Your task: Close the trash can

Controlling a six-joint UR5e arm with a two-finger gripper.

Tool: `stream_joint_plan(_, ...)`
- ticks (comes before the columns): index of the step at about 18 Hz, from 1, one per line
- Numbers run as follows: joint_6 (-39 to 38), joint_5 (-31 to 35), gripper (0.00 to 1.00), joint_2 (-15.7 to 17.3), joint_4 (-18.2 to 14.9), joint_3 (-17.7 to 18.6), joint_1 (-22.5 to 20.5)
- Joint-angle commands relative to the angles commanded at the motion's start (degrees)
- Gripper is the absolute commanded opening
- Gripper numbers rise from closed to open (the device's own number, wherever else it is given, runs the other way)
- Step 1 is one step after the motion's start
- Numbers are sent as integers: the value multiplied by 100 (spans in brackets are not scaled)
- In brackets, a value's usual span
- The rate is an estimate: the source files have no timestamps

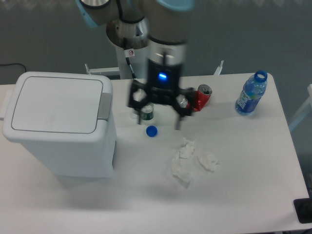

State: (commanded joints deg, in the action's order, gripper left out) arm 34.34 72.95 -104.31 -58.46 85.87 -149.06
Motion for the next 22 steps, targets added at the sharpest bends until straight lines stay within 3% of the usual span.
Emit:
stream_joint_plan(5, 1503, 149, 100, -555, 115, 8, -299)
stream_joint_plan(10, 2953, 1439, 100, -1073, 107, -62, -449)
stream_joint_plan(15, 3437, 1775, 100, -1223, -25, -114, -458)
stream_joint_plan(18, 4018, 2337, 100, -1259, -51, -88, -423)
stream_joint_plan(22, 4019, 2329, 100, -1267, -43, -62, -396)
